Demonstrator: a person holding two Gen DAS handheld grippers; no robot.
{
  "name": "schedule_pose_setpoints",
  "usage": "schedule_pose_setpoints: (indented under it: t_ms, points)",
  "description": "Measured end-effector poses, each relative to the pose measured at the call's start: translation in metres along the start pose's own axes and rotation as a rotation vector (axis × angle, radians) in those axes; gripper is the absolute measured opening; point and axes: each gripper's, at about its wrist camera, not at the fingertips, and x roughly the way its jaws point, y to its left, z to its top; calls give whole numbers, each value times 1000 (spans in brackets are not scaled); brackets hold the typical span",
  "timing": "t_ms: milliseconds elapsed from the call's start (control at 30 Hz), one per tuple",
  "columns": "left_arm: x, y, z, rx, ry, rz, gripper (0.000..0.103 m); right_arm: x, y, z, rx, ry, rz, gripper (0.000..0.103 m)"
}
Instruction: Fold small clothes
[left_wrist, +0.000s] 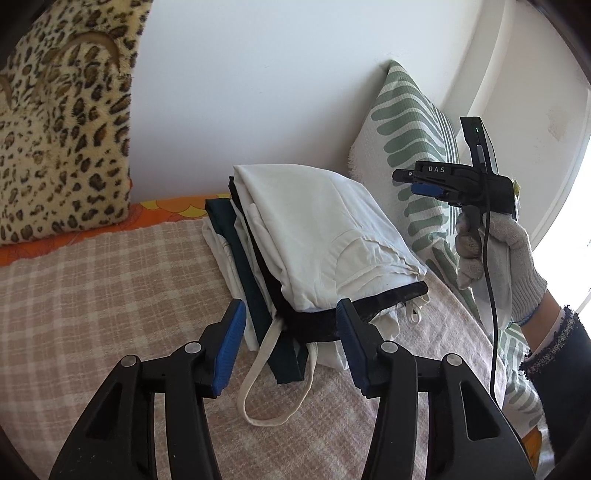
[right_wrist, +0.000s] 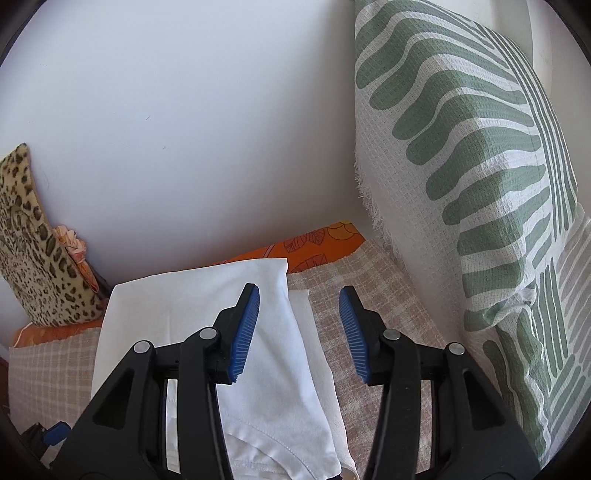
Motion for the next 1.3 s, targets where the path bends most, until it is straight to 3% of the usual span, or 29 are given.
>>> schedule_pose_setpoints:
  t_ms: [133, 300, 433, 833, 867, 933, 1033, 1133, 1300]
  points:
    - [-22, -12, -2, 15, -18, 18, 60, -21, 0, -10, 2, -4, 9, 53]
    - [-49, -25, -6, 32, -44, 30, 66, -51, 10, -28, -32, -15, 1, 53]
    - [-70, -36, -14, 41, -51, 46, 74, -75, 16, -47, -23, -12, 39, 53]
    - [-130, -54, -46, 80, -89, 61, 79, -141, 43, -115, -38, -21, 32, 54]
    - [-135, -54, -48, 79, -93, 60, 79, -147, 47, -120, -40, -24, 34, 57]
    - [-146, -54, -53, 81, -103, 62, 80, -160, 55, -129, -46, -39, 40, 71]
    - [-162, -55, -62, 107, -134, 74, 80, -185, 72, -144, -66, -77, 33, 74]
    - [-176, -55, -72, 144, -155, 114, 81, -207, 86, -162, -82, -112, 37, 85]
    - [-194, -51, -89, 163, -188, 156, 85, -229, 102, -187, -83, -175, 12, 94]
